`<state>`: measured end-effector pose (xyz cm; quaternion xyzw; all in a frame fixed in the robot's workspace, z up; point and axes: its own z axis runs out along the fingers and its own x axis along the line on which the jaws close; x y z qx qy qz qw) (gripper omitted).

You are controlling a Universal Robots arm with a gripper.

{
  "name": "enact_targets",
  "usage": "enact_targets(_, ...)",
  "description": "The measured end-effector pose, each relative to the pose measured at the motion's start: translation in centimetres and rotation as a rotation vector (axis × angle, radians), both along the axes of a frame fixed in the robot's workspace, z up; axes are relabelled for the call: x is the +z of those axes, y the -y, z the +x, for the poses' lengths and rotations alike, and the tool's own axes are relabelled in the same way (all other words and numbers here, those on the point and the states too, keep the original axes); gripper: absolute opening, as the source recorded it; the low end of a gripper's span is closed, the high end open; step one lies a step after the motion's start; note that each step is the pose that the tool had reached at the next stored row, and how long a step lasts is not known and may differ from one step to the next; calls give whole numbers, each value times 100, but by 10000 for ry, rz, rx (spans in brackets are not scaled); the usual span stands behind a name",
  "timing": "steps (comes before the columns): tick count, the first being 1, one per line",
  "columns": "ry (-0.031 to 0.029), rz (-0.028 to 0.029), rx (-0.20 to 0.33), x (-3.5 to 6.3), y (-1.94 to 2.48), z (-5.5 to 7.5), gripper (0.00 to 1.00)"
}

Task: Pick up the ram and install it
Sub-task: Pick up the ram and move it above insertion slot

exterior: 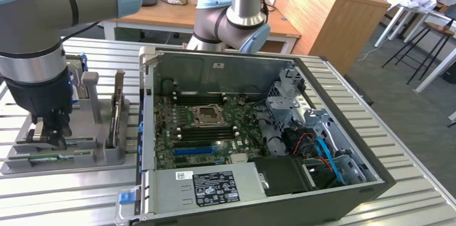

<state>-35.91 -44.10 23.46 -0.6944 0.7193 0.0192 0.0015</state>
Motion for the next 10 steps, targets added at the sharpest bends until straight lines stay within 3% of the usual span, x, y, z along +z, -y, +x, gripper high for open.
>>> enact_targets(10,0,0,0,-109,0,0,37)
